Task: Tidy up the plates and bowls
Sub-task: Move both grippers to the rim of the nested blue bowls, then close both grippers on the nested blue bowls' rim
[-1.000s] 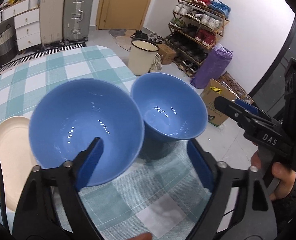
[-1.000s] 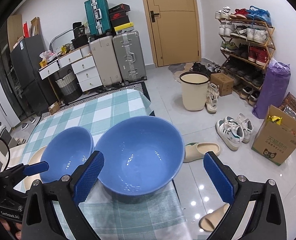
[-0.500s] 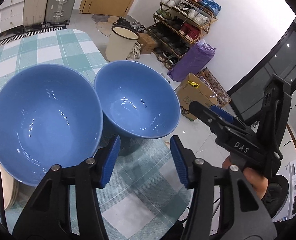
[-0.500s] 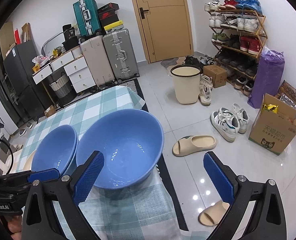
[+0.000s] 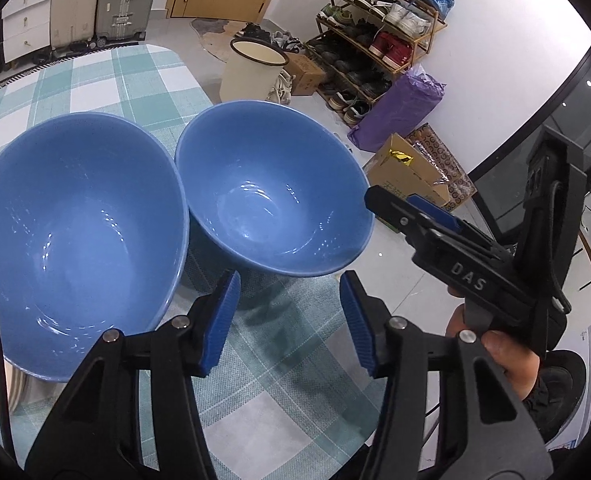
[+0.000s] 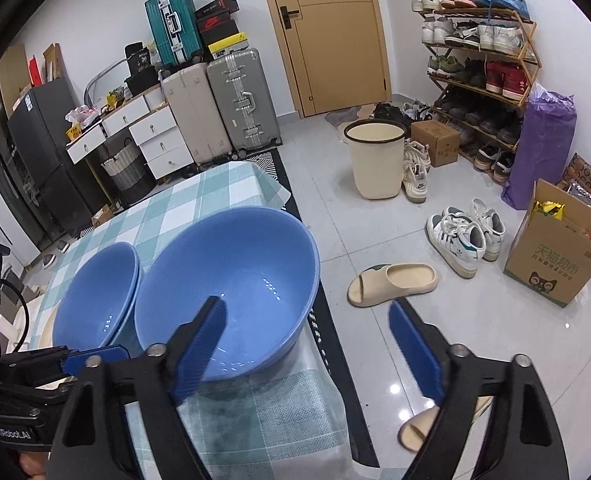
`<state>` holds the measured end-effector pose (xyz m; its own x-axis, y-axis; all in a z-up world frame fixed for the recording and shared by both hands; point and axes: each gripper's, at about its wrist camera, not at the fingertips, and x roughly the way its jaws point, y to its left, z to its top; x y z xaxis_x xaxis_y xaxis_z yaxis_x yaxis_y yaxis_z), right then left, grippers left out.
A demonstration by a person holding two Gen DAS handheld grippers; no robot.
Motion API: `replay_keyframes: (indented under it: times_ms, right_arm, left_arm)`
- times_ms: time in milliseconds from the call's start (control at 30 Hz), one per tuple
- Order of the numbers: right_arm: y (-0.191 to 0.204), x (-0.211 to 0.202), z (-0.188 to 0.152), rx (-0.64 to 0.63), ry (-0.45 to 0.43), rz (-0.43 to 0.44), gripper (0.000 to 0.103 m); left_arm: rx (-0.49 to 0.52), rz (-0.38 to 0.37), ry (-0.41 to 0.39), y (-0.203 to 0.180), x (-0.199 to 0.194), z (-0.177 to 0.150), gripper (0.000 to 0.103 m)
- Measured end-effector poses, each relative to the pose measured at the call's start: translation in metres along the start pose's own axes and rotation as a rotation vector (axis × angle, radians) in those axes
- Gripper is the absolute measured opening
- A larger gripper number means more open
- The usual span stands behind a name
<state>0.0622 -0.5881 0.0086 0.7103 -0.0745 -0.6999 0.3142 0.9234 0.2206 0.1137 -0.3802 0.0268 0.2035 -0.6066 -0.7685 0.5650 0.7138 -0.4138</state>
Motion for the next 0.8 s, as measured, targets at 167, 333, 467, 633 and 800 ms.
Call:
replay_keyframes:
  times_ms: [167,333,467,633,800]
  right_arm:
    - [-0.004,0.022,0.002,0.007,0.043,0.018,0.065]
    - [-0.005,0.037,0.005,-0.006,0.055,0.032,0.056]
    - [-0.006,0.046,0.008,-0.008,0.053,0.047,0.049]
    - [-0.006,0.054,0.009,-0.017,0.053,0.042,0.034]
    - [-0.007,0.06,0.009,-0.026,0.049,0.028,0.025]
  left_arm:
    - [-0.008,0.012,0.004,0.001,0.007,0.003,0.049]
    - [-0.013,0.021,-0.002,0.0,0.011,0.006,0.049]
    - [-0.007,0.036,0.0,-0.001,0.014,0.008,0.049]
    - [-0.01,0.051,0.003,0.001,0.017,0.01,0.048]
    - [-0.017,0.06,0.011,0.001,0.017,0.01,0.044]
